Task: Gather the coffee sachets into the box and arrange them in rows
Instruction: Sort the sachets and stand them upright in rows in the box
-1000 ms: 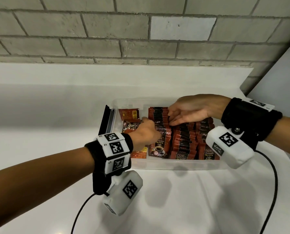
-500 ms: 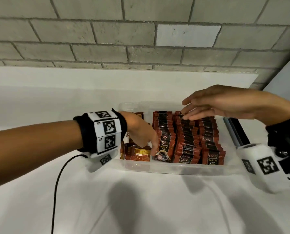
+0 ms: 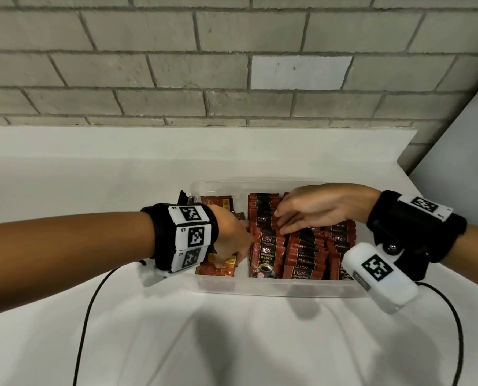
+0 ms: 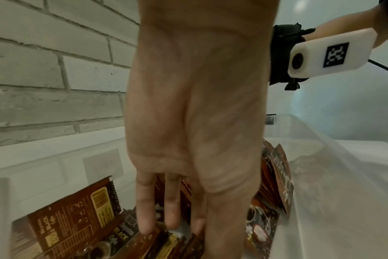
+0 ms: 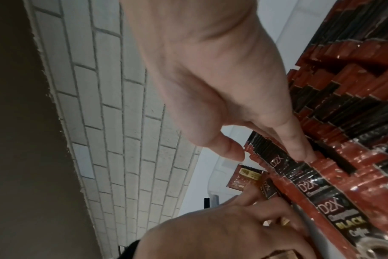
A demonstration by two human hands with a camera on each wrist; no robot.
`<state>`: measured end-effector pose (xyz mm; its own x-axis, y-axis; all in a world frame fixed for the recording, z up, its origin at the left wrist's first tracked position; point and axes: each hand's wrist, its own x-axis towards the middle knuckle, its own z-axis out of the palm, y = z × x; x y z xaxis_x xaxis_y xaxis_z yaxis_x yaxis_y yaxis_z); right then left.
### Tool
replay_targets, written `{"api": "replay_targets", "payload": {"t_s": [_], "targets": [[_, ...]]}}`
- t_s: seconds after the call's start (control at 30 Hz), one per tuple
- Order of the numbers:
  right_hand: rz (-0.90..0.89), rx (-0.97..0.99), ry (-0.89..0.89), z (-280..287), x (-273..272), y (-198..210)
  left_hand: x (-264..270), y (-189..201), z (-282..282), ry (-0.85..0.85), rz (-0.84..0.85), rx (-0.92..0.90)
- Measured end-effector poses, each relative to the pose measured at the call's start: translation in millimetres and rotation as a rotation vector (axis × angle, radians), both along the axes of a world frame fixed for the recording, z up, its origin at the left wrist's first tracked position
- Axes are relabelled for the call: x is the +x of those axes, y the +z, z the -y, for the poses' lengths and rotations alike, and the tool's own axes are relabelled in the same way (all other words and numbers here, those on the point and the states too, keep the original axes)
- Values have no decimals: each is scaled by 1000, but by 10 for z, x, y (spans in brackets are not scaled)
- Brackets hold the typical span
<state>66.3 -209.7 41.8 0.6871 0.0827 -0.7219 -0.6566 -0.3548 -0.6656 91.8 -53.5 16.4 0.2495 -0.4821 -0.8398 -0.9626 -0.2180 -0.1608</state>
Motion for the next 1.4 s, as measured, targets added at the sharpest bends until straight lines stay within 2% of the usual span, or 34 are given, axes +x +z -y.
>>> {"api": "replay_targets", "payload": {"t_s": [0.17,0.33,0.4,0.6,0.7,0.8,0.93,1.0,1.07,1.13,1.3,1.4], "targets": [[-3,1,-37,23,44,-24,-9,65,-4,72,-3,-45],[-42,24,-37,17,26,-44,43,62,-118,32,-16,-39],[-44,53,-26,25,29,-30,75,98,-173,65,-38,-80],[-12,91,-28,39,11,58,227,502,-452,274,-140,-458],[89,78,3,41,-25,198,231,725,-638,473,-203,-723],[299,70,52,43,-148,460,113,826,-785,739,-330,-1005],[498,26,152,-71,-521,634,-168,756,-800,1138,-620,-1277],[606,-53,107,-145,-661,583,-309,698,-722,1268,-822,-1364],[700,-42,-12,-203,-745,519,-423,628,-631,1391,-1041,-1433],[738,18,-108,-225,-811,482,-529,560,-552,1470,-1208,-1476],[754,84,-212,-201,-945,425,-735,438,-471,1543,-1483,-1520],[765,93,-296,-155,-992,373,-812,404,-452,1544,-1577,-1543]]}}
